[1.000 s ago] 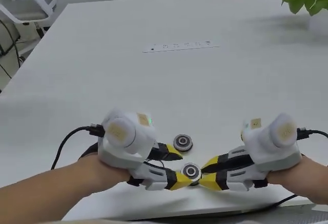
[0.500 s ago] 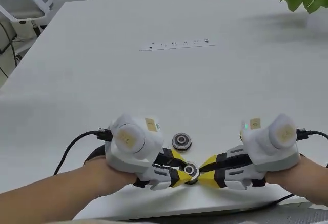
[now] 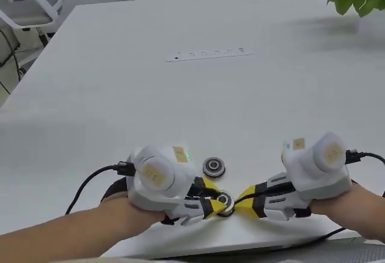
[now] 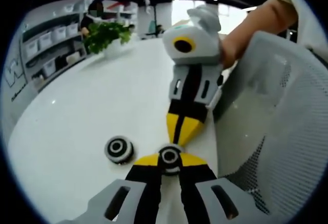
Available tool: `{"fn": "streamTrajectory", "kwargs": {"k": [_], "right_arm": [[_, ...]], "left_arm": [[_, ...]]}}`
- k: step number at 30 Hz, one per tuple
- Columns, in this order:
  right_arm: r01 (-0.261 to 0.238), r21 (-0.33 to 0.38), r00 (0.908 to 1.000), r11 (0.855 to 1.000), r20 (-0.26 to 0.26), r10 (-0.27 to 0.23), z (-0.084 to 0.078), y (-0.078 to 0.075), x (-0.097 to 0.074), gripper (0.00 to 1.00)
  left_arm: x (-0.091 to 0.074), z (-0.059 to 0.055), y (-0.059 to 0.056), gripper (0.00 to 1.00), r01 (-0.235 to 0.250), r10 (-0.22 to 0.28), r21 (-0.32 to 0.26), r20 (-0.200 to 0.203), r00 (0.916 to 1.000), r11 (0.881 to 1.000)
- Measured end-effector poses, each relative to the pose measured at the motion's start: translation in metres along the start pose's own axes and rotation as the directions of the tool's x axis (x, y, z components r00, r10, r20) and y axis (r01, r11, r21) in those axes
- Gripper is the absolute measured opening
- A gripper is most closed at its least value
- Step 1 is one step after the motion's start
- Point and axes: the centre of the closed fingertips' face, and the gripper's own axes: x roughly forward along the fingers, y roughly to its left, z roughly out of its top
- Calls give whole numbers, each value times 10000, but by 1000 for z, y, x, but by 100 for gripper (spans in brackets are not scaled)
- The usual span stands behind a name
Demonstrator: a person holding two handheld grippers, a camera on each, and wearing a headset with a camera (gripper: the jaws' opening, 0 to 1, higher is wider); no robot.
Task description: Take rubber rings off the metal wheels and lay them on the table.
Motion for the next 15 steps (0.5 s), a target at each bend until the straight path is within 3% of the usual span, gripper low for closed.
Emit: {"fn": "streamTrajectory", "kwargs": {"k": [8,15], "right_arm": [[2,881,9998,9961,174,-18,0,-2,-1,0],[-10,1784,9991,9840,415,-65,-1,-4,-2,0]], "left_arm": [[0,0,0,12,-117,117,33,-70,9999,9999],[0,0,1,12,-131,131,21,-20,9999,9999]]}}
